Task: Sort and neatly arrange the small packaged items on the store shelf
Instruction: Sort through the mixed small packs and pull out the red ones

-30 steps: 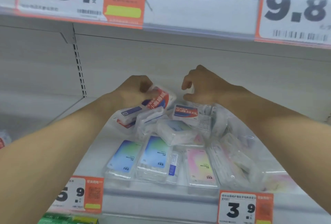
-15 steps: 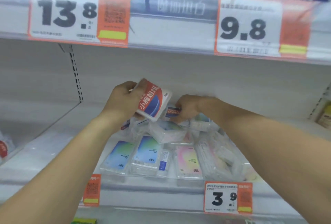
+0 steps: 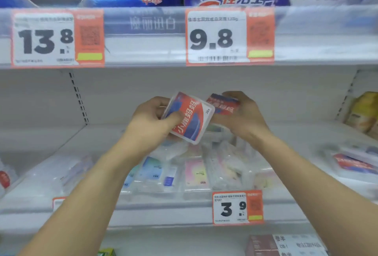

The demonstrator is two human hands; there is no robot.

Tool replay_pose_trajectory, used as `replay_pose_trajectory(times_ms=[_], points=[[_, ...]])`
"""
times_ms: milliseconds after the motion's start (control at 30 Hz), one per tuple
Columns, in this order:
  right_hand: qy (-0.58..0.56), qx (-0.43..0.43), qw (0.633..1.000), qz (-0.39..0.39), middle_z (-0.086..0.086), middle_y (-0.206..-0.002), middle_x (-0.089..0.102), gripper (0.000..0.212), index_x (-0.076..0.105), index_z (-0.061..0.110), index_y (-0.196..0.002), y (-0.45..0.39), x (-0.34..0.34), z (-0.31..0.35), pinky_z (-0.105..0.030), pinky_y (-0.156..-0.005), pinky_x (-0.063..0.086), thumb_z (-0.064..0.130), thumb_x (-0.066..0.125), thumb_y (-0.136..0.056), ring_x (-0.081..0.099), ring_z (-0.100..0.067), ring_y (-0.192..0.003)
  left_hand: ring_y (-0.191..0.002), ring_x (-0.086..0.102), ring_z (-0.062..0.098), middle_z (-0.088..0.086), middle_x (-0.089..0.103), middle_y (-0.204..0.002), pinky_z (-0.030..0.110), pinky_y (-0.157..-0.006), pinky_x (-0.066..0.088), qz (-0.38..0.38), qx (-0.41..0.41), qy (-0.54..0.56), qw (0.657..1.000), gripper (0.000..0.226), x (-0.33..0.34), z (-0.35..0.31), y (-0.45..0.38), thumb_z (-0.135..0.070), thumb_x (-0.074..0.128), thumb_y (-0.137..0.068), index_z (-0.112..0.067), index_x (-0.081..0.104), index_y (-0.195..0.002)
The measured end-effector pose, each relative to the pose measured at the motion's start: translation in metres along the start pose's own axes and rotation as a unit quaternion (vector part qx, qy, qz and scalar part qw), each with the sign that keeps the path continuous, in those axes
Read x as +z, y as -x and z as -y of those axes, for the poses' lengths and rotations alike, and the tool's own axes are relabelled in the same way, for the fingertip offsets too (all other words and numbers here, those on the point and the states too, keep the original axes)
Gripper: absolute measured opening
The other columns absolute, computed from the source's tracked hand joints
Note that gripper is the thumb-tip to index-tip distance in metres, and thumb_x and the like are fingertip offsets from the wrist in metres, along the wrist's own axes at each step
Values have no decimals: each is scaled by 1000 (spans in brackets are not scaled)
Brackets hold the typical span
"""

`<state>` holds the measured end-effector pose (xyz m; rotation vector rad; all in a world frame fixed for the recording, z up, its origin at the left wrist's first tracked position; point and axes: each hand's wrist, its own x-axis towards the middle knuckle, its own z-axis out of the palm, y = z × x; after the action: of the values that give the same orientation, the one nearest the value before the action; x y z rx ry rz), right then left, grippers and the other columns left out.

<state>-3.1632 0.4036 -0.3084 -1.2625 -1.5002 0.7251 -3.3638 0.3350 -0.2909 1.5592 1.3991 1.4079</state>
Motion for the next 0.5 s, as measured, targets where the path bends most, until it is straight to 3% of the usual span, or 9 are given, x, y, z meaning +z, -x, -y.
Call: replay_pose_trajectory(times_ms=[67,133,200,267,333,367,500], points=[[-58,46,996,-46,9,-88,72,46,69,24,-102,22,-42,-12,-19,-53,48,32,91,-63,67,-9,-72,-70,71,16,3,74,-85,27,-62,60,16,3,8,1000,14,28,-9,-2,-14,67,-85,-15,66,-99],[-121,107,984,-74,-4,-84,74,34,73,14,-96,35,-84,-32,-24,-55,46,21,88,-66,66,-22,-70,-71,71,24,9,73,-87,36,-60,60,43,3,21,999,10,63,-18,-3,-13,66,-85,-12,66,-95],[-147,154,968,-131,-8,-83,70,27,73,5,-100,40,-123,-51,-24,-51,45,14,81,-76,62,-24,-65,-70,70,28,15,71,-89,37,-55,60,64,-7,41,997,5,102,-23,-2,-10,64,-85,-11,64,-90],[-145,160,952,-217,-6,-82,67,30,67,3,-111,41,-161,-66,-29,-54,50,17,73,-86,60,-23,-62,-71,69,26,14,69,-96,34,-49,58,80,-30,67,994,18,143,-23,-4,-9,65,-85,-10,60,-102],[-142,156,938,-277,-8,-99,68,43,58,6,-123,43,-193,-81,-42,-67,59,23,72,-87,67,-28,-67,-78,70,29,13,66,-105,41,-52,59,95,-56,89,990,37,182,-20,-6,-11,66,-83,-12,52,-117],[-148,155,931,-296,-11,-111,66,49,53,5,-128,45,-208,-88,-45,-67,61,23,73,-87,70,-32,-72,-81,70,32,14,65,-108,46,-54,60,104,-65,91,988,41,202,-18,-6,-12,67,-82,-13,49,-118],[-149,155,914,-343,-21,-128,56,57,50,0,-127,52,-248,-103,-39,-58,63,25,77,-83,73,-23,-59,-90,69,36,15,59,-113,51,-61,60,142,-108,93,980,62,273,-18,-2,-20,71,-72,-17,41,-127]])
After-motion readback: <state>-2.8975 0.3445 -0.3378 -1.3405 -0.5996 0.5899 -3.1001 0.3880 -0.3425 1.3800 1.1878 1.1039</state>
